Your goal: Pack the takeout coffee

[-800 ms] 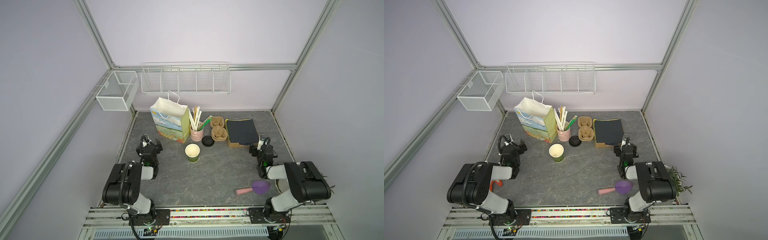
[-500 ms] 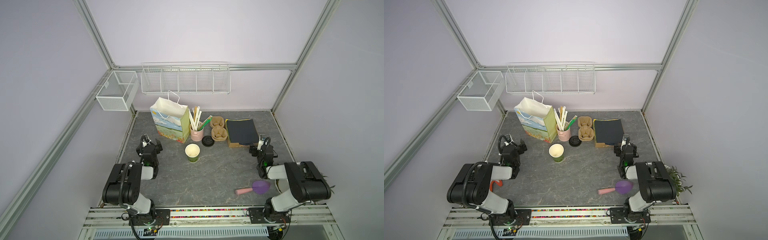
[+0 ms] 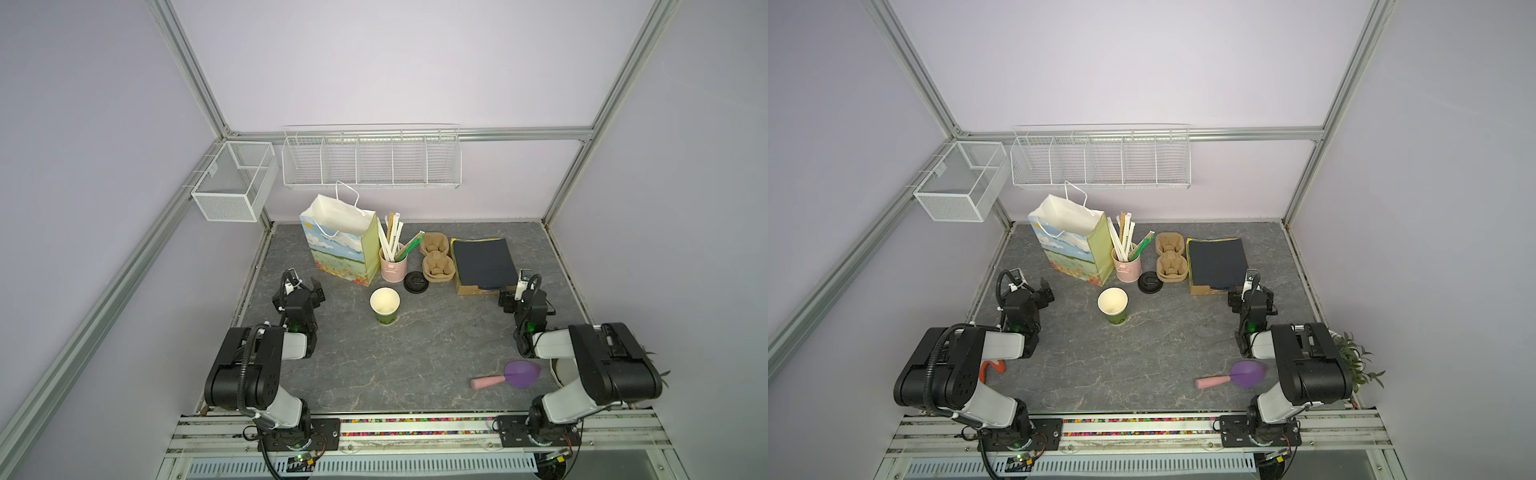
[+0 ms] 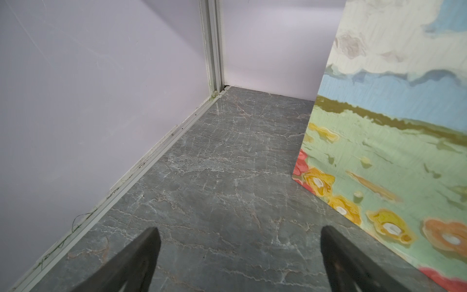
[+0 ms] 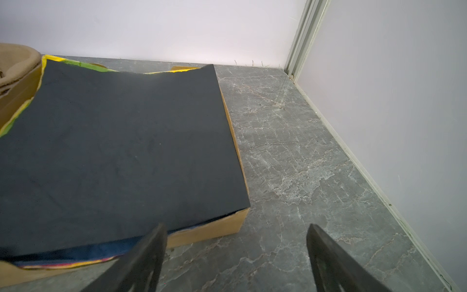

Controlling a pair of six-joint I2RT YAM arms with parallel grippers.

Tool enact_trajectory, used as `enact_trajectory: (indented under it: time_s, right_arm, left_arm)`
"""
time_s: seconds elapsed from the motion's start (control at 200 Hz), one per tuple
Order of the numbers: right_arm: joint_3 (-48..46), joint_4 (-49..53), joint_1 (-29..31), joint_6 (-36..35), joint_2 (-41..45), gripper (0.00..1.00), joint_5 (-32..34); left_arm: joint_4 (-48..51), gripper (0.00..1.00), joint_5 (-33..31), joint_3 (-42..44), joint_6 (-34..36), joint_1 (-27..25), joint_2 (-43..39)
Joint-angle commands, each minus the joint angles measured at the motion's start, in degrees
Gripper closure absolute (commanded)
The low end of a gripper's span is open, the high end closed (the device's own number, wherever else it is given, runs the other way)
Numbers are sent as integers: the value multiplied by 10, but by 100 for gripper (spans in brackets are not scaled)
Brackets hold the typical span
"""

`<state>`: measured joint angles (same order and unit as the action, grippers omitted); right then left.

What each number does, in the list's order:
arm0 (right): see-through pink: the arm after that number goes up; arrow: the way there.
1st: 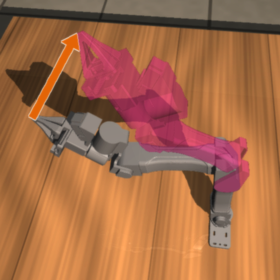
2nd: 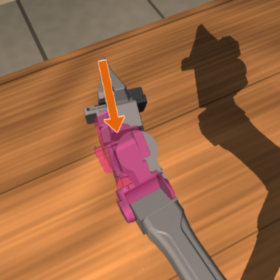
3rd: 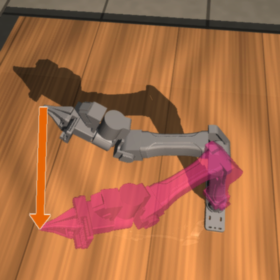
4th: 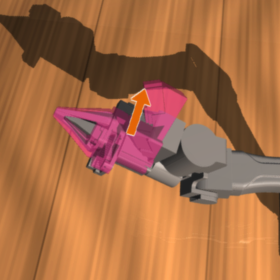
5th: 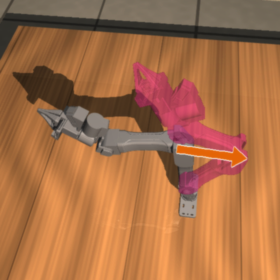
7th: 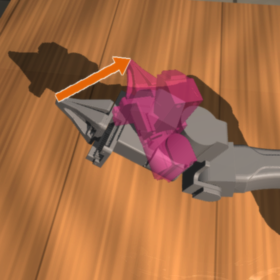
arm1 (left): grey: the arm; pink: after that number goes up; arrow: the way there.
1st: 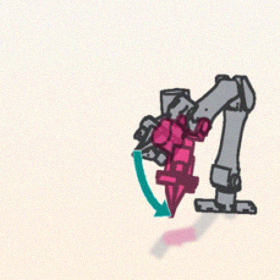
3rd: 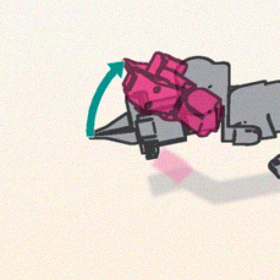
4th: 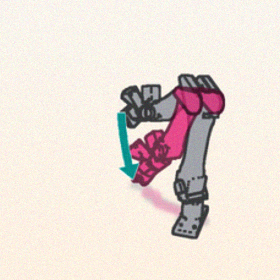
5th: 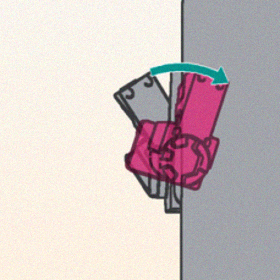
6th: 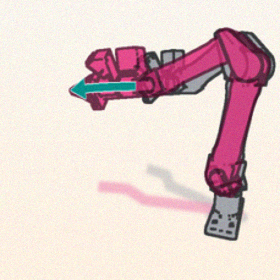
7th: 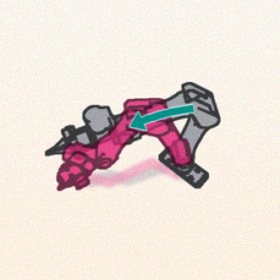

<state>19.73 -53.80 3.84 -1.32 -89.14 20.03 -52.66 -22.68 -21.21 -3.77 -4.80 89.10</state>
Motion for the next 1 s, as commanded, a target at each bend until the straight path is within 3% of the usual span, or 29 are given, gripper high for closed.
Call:
enact_trajectory:
  time_s: [0.0, 0.625, 0.8, 0.845, 0.89, 0.95, 0.994]
  right_arm:
    - [8, -1, -2, 2, 9, 11, -3]
    - [1, 5, 7, -2, 26, 11, 11]
    - [-66, -142, 47, -58, 46, 12, 54]
    - [-49, -82, 94, -87, 90, 12, 126]
    - [-12, 33, 117, -98, 150, 12, 142]
    - [44, 204, 120, -47, 231, 12, 102]
    - [54, 234, 123, -43, 268, 12, 52]
  left_arm:
    - [-15, 1, -4, -5, 13, -2, 0]
    - [-15, 1, -3, -4, 12, -2, 0]
    - [-14, 1, -4, -4, 13, -1, 0]
    - [-12, 1, -4, -5, 11, -1, 1]
    - [-13, 1, -7, -5, 10, -1, 1]
    - [-16, 1, -6, -3, 10, -1, 0]
    - [-22, 1, -11, 1, 10, -2, -5]
